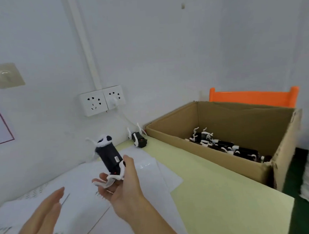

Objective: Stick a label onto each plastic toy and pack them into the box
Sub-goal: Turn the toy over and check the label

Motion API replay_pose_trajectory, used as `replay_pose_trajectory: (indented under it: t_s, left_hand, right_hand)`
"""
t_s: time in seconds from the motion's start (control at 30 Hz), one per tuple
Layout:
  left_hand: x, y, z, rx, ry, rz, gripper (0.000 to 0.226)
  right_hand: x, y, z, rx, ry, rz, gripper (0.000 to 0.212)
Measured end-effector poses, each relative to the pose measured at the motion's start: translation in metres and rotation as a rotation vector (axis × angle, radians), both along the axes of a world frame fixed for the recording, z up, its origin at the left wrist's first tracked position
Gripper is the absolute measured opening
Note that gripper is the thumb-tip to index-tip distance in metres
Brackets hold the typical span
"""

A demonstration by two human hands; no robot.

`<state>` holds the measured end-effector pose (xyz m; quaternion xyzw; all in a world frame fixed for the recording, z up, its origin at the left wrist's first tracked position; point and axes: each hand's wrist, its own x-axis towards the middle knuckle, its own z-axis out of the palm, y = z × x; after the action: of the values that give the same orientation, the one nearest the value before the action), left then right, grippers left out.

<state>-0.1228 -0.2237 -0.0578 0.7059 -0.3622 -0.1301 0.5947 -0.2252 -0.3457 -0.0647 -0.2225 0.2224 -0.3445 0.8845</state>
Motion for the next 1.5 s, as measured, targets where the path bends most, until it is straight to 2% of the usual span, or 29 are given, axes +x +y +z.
replay_pose_trajectory:
  t_s: [0.1, 0.2, 0.33, 0.5, 0.63, 0.97, 1.07, 1.2, 1.27, 1.37, 1.5]
  left_hand:
    - [-0.025, -0.031, -0.004, 0.102, -0.121, -0.072, 0.027]
    - [-0.046, -0.070, -0.010, 0.208, -0.251, -0.196, 0.028]
    - [-0.076, -0.125, -0.028, 0.353, -0.461, -0.355, 0.034]
    - [-0.119, -0.192, -0.044, 0.438, -0.649, -0.441, 0.045]
    - [-0.139, -0.219, -0.063, 0.485, -0.758, -0.416, 0.045]
    - [-0.141, -0.235, -0.069, 0.552, -0.838, -0.377, 0.054]
    - [-0.147, -0.235, -0.058, 0.652, -0.882, -0.401, 0.054]
    - [-0.146, -0.234, -0.057, 0.675, -1.024, -0.424, 0.050]
    - [-0.147, -0.235, -0.062, 0.691, -1.021, -0.398, 0.051]
    - [-0.148, -0.237, -0.063, 0.726, -1.000, -0.396, 0.051]
    - [-0.146, -0.241, -0.066, 0.716, -0.980, -0.385, 0.052]
  right_hand:
    - [-0.030, -0.023, 0.007, 0.084, -0.133, -0.148, 0.056]
    - [-0.065, -0.045, 0.013, 0.080, -0.193, -0.241, 0.056]
    - [-0.117, -0.073, 0.022, 0.061, -0.194, -0.364, 0.050]
    - [-0.179, -0.116, 0.044, -0.066, -0.197, -0.505, 0.018]
    - [-0.230, -0.165, 0.050, -0.135, -0.054, -0.571, 0.022]
    - [-0.300, -0.328, 0.004, -0.158, 0.835, -0.704, 0.027]
    - [-0.306, -0.370, -0.017, -0.273, 1.189, -0.686, 0.033]
    - [-0.314, -0.401, -0.039, -0.612, 1.934, -0.400, 0.030]
    - [-0.310, -0.411, -0.050, -0.734, 2.170, -0.232, 0.023]
    - [-0.306, -0.424, -0.066, -0.824, 2.345, -0.048, 0.014]
    - [-0.317, -0.435, -0.090, -0.825, 2.420, 0.065, 0.026]
